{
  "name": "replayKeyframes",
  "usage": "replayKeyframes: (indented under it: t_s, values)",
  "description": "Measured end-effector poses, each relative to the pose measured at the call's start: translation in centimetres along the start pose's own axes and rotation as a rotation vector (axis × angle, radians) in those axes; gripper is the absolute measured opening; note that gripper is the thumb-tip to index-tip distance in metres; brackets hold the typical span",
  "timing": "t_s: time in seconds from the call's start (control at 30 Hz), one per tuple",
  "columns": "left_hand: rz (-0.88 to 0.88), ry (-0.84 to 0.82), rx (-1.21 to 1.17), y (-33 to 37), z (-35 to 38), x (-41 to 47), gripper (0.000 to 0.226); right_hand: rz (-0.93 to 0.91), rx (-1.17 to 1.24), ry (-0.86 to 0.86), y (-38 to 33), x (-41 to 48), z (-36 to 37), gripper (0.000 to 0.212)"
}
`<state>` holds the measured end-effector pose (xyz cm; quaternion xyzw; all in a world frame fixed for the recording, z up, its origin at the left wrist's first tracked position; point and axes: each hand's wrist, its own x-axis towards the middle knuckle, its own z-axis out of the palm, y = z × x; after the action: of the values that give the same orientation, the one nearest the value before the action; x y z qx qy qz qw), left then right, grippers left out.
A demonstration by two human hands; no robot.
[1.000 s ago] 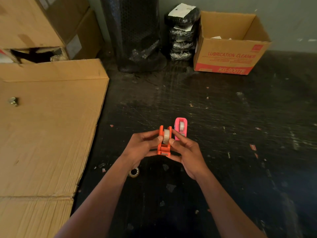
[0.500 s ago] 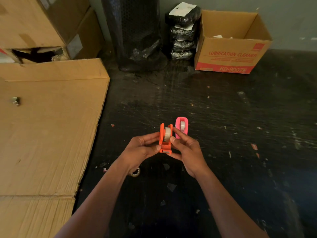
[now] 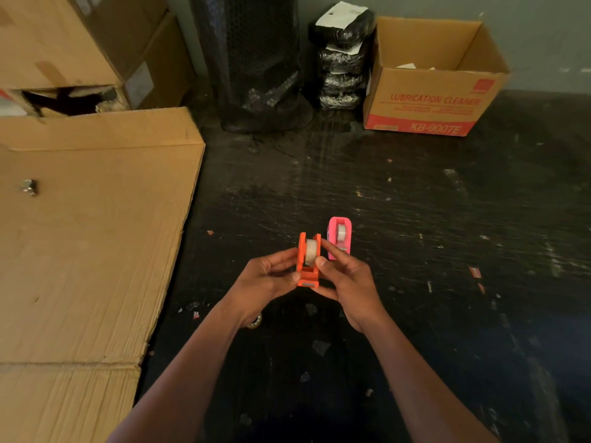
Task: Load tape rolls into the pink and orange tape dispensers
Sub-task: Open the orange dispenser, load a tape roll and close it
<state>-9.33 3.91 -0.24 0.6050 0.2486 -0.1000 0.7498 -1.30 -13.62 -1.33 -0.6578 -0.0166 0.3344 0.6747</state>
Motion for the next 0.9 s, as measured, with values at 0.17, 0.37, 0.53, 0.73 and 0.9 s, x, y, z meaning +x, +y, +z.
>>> replayKeyframes:
  t_s: [0.17,0.37,0.53,0.73,0.9]
  values:
    - [-0.045,0.073,0.04,-0.5,-0.4,1.0,0.042,0.035,-0.041,-0.022,1.2,0.8,0.3,0.044]
    - [-0.097,0.144,0.157,-2.5,-0.6,2.9,0.04,0.101,-0.209,-0.043,2.8,2.9,1.0,0.047]
    - [-0.157,0.218,0.227,-4.3,-0.6,4.6,0.036,0.102,-0.439,0.005,7.0,6.0,0.7,0.043]
    - [-0.15,0.238,0.329,-5.3,-0.7,5.4,0.035,0.06,-0.581,0.006,5.6,4.8,1.4,0.045]
    - [-0.069,0.282,0.378,-5.0,-0.1,5.2,0.04,0.02,-0.713,-0.007,6.0,5.3,0.8,0.078]
